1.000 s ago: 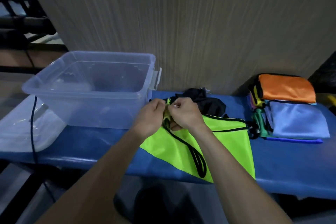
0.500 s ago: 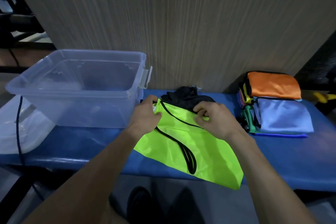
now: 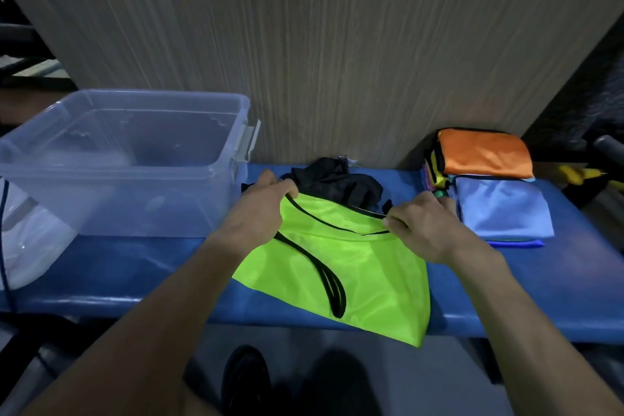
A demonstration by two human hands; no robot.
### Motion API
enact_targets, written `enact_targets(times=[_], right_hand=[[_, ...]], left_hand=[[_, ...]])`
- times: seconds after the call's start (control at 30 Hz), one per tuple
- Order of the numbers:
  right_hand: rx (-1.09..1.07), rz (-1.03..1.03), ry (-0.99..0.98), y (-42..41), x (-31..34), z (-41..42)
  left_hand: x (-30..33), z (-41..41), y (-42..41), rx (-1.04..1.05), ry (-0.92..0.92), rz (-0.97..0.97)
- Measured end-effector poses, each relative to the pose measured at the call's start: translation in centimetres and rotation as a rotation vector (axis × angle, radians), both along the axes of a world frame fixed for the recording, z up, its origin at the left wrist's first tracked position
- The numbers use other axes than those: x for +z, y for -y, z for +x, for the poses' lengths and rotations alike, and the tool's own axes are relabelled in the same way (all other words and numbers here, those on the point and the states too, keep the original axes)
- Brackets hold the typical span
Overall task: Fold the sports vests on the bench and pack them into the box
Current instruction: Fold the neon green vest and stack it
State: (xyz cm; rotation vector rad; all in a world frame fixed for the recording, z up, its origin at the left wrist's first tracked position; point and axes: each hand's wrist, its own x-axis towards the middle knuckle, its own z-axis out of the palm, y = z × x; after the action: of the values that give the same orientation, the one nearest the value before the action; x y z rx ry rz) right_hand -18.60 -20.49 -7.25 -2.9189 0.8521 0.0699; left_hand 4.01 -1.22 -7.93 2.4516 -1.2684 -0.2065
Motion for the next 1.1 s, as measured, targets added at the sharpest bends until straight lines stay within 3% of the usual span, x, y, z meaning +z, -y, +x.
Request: enact_targets(times=[0.2, 0.5, 0.6, 0.93, 1.1], right_hand=[[0.014, 0.025, -0.079, 0.2, 0.0, 0.9], [0.044, 0.183, 0.154, 1.1, 0.2, 0.6], [-0.026, 0.134, 0.229, 1.5, 0.0, 0.8], [-0.183, -0.159, 0.154, -0.6, -1.6, 3.4], [-0.191, -0.292, 0.308, -2.1, -2.7, 2.6]], left_hand=[[0.1, 0.0, 0.2, 0.05, -0.024, 0.014], [0.2, 0.3, 0.3, 0.079, -0.101, -0.09], [0.0, 0.7, 0.7, 0.13, -0.029, -0.139], [-0.8, 2.3, 2.2, 0.164, 0.156, -0.195], [-0.2, 1.9, 2.3, 0.167, 0.21, 0.006]])
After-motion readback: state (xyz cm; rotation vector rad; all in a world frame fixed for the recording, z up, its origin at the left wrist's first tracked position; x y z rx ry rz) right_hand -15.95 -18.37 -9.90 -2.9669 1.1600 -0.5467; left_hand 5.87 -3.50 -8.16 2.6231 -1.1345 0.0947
